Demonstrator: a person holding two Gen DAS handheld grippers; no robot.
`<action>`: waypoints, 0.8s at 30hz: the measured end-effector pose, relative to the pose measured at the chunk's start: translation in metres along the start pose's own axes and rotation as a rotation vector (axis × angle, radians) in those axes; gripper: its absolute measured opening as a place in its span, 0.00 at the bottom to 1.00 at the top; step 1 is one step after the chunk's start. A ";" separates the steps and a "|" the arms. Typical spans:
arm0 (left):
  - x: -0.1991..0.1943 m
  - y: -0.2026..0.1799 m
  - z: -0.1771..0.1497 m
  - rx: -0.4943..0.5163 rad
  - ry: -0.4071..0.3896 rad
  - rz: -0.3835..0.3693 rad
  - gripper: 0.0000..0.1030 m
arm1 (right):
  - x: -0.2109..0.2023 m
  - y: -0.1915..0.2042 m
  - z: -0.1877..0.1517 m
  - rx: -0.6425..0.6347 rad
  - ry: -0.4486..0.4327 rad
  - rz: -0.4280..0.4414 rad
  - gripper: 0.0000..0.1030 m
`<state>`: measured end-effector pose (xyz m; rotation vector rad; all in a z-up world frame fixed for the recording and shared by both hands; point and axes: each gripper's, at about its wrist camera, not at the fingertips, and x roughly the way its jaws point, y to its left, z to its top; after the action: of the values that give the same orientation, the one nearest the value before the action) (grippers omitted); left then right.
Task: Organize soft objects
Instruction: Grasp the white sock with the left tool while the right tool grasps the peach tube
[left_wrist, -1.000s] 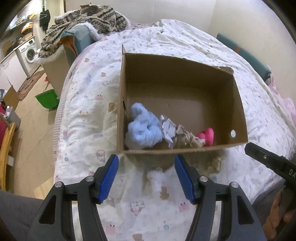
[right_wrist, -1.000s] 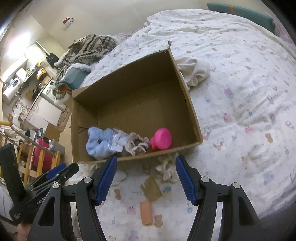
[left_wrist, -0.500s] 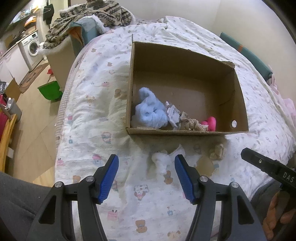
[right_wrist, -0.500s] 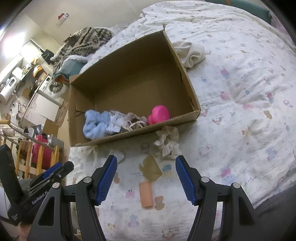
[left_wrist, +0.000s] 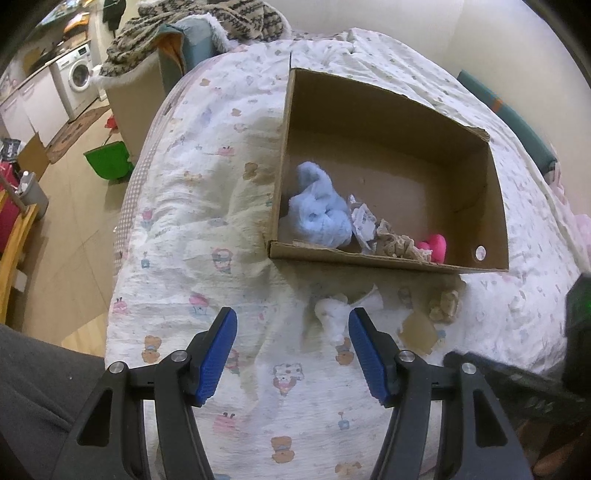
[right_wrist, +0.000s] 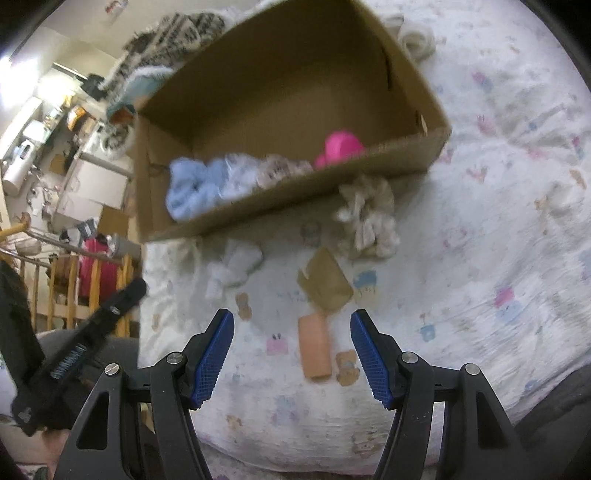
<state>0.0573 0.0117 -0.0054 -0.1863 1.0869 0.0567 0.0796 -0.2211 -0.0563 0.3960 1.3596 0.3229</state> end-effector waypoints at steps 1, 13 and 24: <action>0.001 0.001 0.000 -0.005 0.003 -0.002 0.58 | 0.006 0.000 0.000 -0.002 0.021 -0.021 0.67; 0.019 0.006 0.000 -0.038 0.061 0.014 0.58 | 0.054 0.016 -0.008 -0.116 0.180 -0.110 0.13; 0.081 -0.043 0.006 0.133 0.204 0.001 0.58 | 0.027 0.016 -0.013 -0.083 0.114 -0.056 0.08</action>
<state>0.1058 -0.0329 -0.0692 -0.0729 1.2897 -0.0346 0.0716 -0.1937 -0.0750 0.2737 1.4612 0.3585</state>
